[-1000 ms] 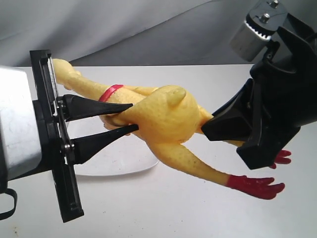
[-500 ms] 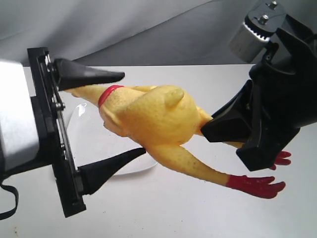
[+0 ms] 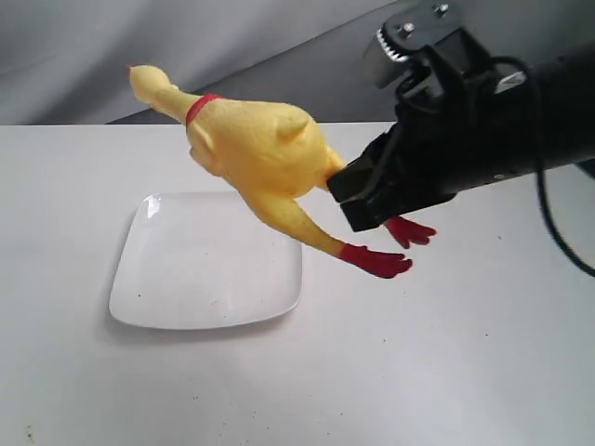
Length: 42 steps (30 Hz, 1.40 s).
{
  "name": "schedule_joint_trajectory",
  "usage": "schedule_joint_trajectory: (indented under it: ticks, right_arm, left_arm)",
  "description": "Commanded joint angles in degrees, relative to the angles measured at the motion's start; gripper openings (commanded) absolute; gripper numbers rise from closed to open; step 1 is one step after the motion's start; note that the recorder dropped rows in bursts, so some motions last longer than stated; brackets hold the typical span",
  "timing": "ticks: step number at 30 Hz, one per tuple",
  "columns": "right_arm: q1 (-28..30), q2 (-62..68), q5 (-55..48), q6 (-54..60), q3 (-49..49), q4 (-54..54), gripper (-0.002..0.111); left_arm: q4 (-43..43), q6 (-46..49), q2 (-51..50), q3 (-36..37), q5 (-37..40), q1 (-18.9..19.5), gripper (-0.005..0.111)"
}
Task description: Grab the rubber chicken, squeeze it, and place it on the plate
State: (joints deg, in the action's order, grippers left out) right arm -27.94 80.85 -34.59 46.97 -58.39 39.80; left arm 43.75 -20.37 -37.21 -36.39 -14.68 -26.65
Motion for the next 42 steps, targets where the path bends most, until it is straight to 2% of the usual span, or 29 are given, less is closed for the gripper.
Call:
schedule_joint_trajectory:
  ticks: [1,2,4,8,17,19,23,26,30,33,36,37,39,42]
  right_arm:
    - [-0.2,10.1,10.9,12.8,-0.3,14.9,0.000]
    - [-0.2,12.0,12.0,15.7,-0.3,17.9,0.000]
    - [-0.2,17.7,12.3,28.7,-0.3,28.7,0.000]
    - [-0.2,25.5,6.8,47.6,-0.3,45.8,0.000]
    - [-0.2,32.1,11.7,50.7,-0.3,47.4,0.002]
    - [-0.2,32.7,12.6,50.7,-0.3,47.1,0.014]
    - [-0.2,32.4,13.0,50.7,-0.3,46.5,0.046]
    - [0.0,30.3,13.1,49.7,-0.3,43.1,0.055]
    - [0.0,24.0,13.9,40.0,-0.3,33.8,0.048]
    - [0.0,17.3,14.4,31.0,-0.3,26.2,0.028]
    - [0.0,9.4,14.4,25.6,-0.3,20.8,0.004]
    - [0.0,6.9,13.9,24.1,-0.3,19.5,0.000]
    - [-0.1,2.5,12.5,23.4,-0.1,18.6,0.000]
    - [-0.1,-4.3,13.1,23.4,1.8,18.6,0.000]
  left_arm:
    - [-1.3,-0.6,6.1,-0.3,8.4,-0.3,0.037]
    - [-1.3,-0.6,6.7,-0.3,9.6,-0.3,0.035]
    - [-1.3,-0.6,7.2,-0.3,12.9,-0.3,0.028]
    - [-1.3,-0.6,7.1,-0.3,15.5,-0.3,0.028]
    - [-1.3,-0.6,7.1,-0.3,16.2,-0.3,0.028]
    - [-1.3,-0.6,7.1,-0.3,16.3,-0.3,0.028]
    - [-1.3,-0.6,7.1,-0.3,16.7,-0.3,0.028]
    - [-1.3,-0.6,7.1,-0.3,17.7,-0.3,0.028]
    - [-1.3,-0.6,7.1,-0.3,22.5,-0.3,0.028]
    - [-1.3,-0.6,7.1,-0.3,27.4,-0.3,0.026]
    - [-1.3,-0.6,7.8,-0.3,32.2,-0.3,0.014]
    - [-1.7,-0.6,8.5,-0.3,33.8,-0.3,0.008]
    - [-4.5,-0.6,10.7,-0.3,37.0,-0.3,0.000]
    - [-9.6,-0.6,15.7,-0.3,42.8,-0.3,0.000]
